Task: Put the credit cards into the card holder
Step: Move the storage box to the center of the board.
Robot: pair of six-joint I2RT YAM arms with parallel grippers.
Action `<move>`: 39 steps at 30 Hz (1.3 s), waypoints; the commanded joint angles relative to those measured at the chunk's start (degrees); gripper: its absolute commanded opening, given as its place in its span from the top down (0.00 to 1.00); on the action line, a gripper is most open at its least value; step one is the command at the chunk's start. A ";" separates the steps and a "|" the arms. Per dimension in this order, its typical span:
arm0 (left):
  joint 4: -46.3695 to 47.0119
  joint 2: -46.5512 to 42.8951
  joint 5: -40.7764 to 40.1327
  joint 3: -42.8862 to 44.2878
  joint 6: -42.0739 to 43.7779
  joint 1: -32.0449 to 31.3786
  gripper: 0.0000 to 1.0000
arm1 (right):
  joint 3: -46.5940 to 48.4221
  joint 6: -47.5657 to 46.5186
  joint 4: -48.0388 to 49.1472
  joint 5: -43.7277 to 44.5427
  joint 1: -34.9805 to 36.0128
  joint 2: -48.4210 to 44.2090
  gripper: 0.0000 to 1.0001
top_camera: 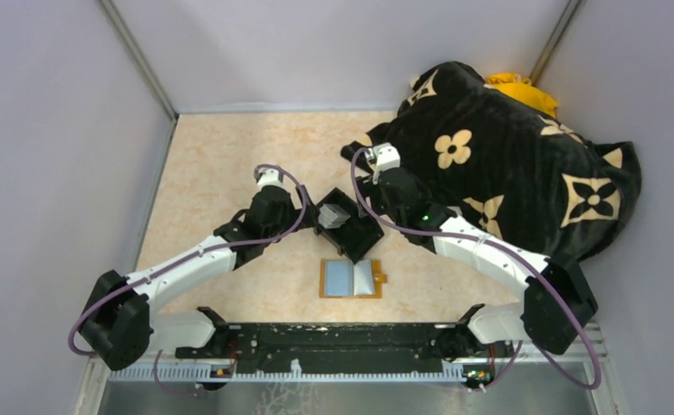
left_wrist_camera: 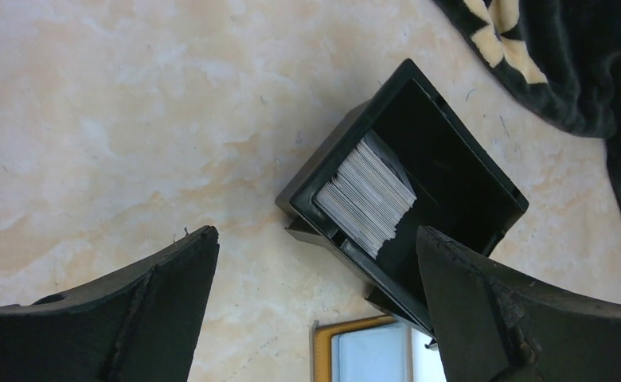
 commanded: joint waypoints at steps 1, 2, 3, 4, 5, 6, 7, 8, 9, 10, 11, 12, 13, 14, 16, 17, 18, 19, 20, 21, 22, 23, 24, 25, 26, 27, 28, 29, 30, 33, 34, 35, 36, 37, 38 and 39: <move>-0.27 -2.27 3.75 -1.60 -3.77 -0.68 0.01 | -0.38 -2.70 -0.04 -9.44 0.52 2.85 0.26; -0.06 -2.54 3.94 -1.96 -4.21 -0.77 0.01 | -0.42 -2.82 0.12 -9.46 0.50 3.73 0.26; 0.06 -2.80 4.23 -2.52 -4.59 -0.88 0.01 | -0.49 -3.08 0.64 -9.41 0.54 4.35 0.26; 0.23 -3.08 4.59 -2.70 -4.88 -0.92 0.01 | -0.57 -3.41 1.07 -9.44 0.50 4.94 0.26; 0.19 -3.34 4.89 -2.91 -5.15 -1.03 0.01 | -0.72 -3.78 1.65 -9.54 0.51 5.69 0.26; 0.27 -3.59 5.01 -3.07 -5.34 -1.10 0.01 | -0.79 -4.02 2.12 -9.64 0.45 6.43 0.26; 0.31 -3.78 5.12 -3.19 -5.46 -1.18 0.01 | -0.78 -4.11 2.51 -9.78 0.48 7.35 0.26; 0.28 -4.10 5.08 -3.36 -5.62 -1.23 0.01 | -0.65 -4.20 2.80 -9.77 0.49 8.24 0.26; 0.32 -4.40 5.18 -3.48 -5.71 -1.31 0.01 | -0.65 -4.24 3.18 -9.68 0.42 8.99 0.26; 0.29 -4.80 5.17 -3.57 -5.76 -1.40 0.01 | -0.60 -4.32 3.56 -9.75 0.41 9.75 0.26; 0.24 -5.02 5.23 -3.59 -5.76 -1.41 0.01 | -0.55 -4.45 3.96 -9.72 0.43 10.33 0.26; 0.04 -5.28 5.25 -3.61 -5.85 -1.48 0.01 | -0.47 -4.55 4.24 -9.66 0.29 10.94 0.26; -0.01 -5.53 5.26 -3.67 -5.85 -1.54 0.01 | -0.31 -4.50 4.35 -9.83 0.12 11.56 0.26; -0.06 -5.75 5.30 -3.87 -5.95 -1.58 0.01 | -0.13 -4.56 4.50 -10.01 -0.08 12.13 0.26; 0.01 -6.13 5.41 -4.34 -6.31 -1.58 0.01 | 0.10 -4.78 4.77 -10.36 -0.43 13.25 0.26; 0.02 -6.22 5.51 -4.50 -6.44 -1.58 0.01 | 0.25 -4.71 4.90 -10.73 -0.70 13.71 0.26; 0.02 -6.31 5.58 -4.68 -6.54 -1.58 0.01 | 0.34 -4.74 4.90 -11.04 -0.85 14.21 0.26; 0.05 -6.44 5.65 -4.77 -6.55 -1.58 0.01 | 0.43 -4.70 5.03 -11.25 -1.02 14.60 0.26; 0.04 -6.60 5.63 -4.89 -6.58 -1.58 0.01 | 0.57 -4.68 5.08 -11.39 -1.19 15.18 0.26; 0.02 -6.73 5.71 -4.95 -6.64 -1.58 0.01 | 0.69 -4.66 5.15 -11.47 -1.36 15.59 0.26; 0.04 -6.92 5.68 -5.04 -6.64 -1.58 0.01 | 0.74 -4.59 5.29 -11.61 -1.57 15.88 0.27; 0.02 -7.05 5.63 -5.14 -6.64 -1.58 0.01 | 0.80 -4.52 5.40 -11.91 -1.79 16.23 0.27; 0.08 -7.17 5.61 -5.18 -6.64 -1.58 0.01 | 0.80 -4.41 5.55 -12.26 -2.13 16.48 0.30; 0.07 -7.25 5.67 -5.18 -6.69 -1.58 0.01 | 0.88 -4.28 5.73 -12.82 -2.51 16.76 0.34; 0.14 -7.30 5.69 -5.25 -6.72 -1.58 0.01 | 0.92 -4.15 5.85 -13.18 -2.90 17.03 0.38; 0.04 -7.29 5.63 -5.26 -6.73 -1.58 0.01 | 1.04 -4.12 5.96 -13.49 -3.18 17.27 0.41; 0.02 -7.28 5.61 -5.27 -6.78 -1.58 0.01 | 1.19 -4.11 6.11 -13.69 -3.55 17.56 0.43; 0.03 -7.28 5.60 -5.33 -6.85 -1.58 0.01 | 1.23 -4.16 6.18 -13.78 -3.69 17.80 0.44; 0.09 -7.35 5.60 -5.43 -6.97 -1.58 0.01 | 1.51 -4.20 6.18 -13.88 -3.84 18.12 0.46; 0.19 -7.37 5.47 -5.61 -7.25 -1.58 0.01 | 2.09 -4.14 6.45 -14.12 -3.98 18.96 0.52; 0.20 -7.37 5.29 -5.69 -7.26 -1.58 0.01 | 2.36 -4.13 6.63 -14.14 -3.99 19.20 0.52; 0.19 -7.37 5.15 -5.70 -7.18 -1.58 0.01 | 2.65 -4.03 6.73 -14.10 -3.99 19.57 0.53; 0.19 -7.37 5.04 -5.77 -7.16 -1.58 0.01 | 2.99 -4.04 6.87 -14.02 -3.99 19.96 0.53; 0.19 -7.32 5.00 -5.77 -7.18 -1.58 0.01 | 3.25 -3.98 7.03 -13.93 -3.99 20.17 0.53; 0.19 -7.29 5.04 -5.72 -7.17 -1.58 0.01 | 3.53 -4.01 7.26 -13.83 -3.99 20.52 0.55; 0.19 -7.23 4.93 -5.71 -7.17 -1.58 0.01 | 3.96 -4.05 7.40 -13.69 -3.99 20.80 0.58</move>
